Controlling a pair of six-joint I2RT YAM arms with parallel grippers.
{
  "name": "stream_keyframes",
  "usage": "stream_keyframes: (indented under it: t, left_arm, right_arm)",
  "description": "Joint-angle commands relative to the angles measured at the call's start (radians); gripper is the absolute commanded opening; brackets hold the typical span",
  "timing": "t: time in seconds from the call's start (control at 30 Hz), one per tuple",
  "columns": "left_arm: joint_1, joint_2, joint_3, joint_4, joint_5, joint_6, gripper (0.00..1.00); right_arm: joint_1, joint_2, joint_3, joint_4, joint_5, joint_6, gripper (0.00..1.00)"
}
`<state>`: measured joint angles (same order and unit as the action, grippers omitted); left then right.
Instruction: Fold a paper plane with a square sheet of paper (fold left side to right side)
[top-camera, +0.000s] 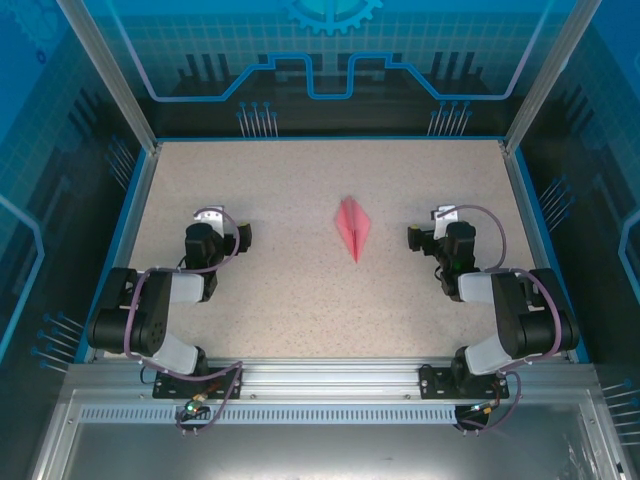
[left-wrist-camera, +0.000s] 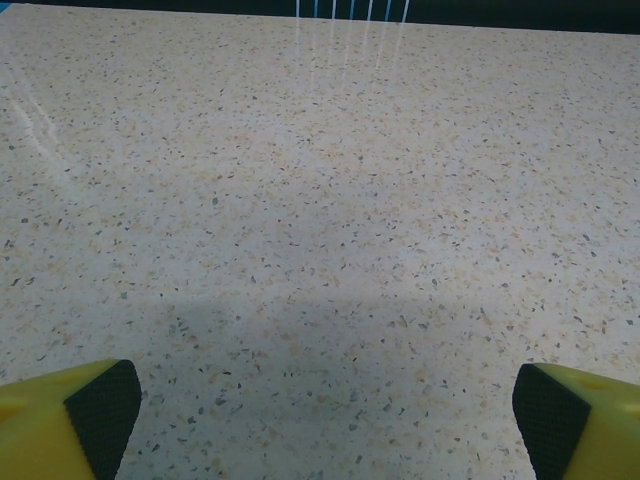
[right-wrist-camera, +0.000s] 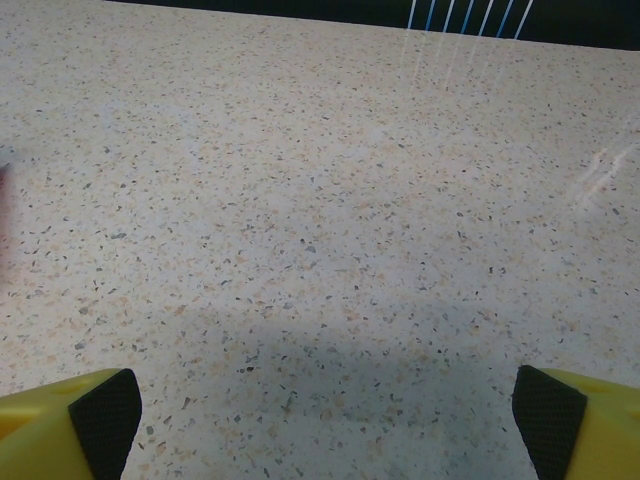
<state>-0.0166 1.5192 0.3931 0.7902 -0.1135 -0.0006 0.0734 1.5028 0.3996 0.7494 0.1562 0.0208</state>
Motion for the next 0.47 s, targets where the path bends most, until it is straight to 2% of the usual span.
stream_keyframes:
  t: [0.0, 0.43]
  left_arm:
    - [0.008, -0.003, 0.02, -0.002, 0.027, -0.007, 0.99]
    - [0.007, -0.002, 0.02, -0.002, 0.028, -0.007, 0.99]
  right_arm:
    - [0.006, 0.0, 0.019, 0.027, 0.003, -0.015, 0.99]
    - [0.005, 0.0, 0.019, 0.027, -0.002, -0.016, 0.99]
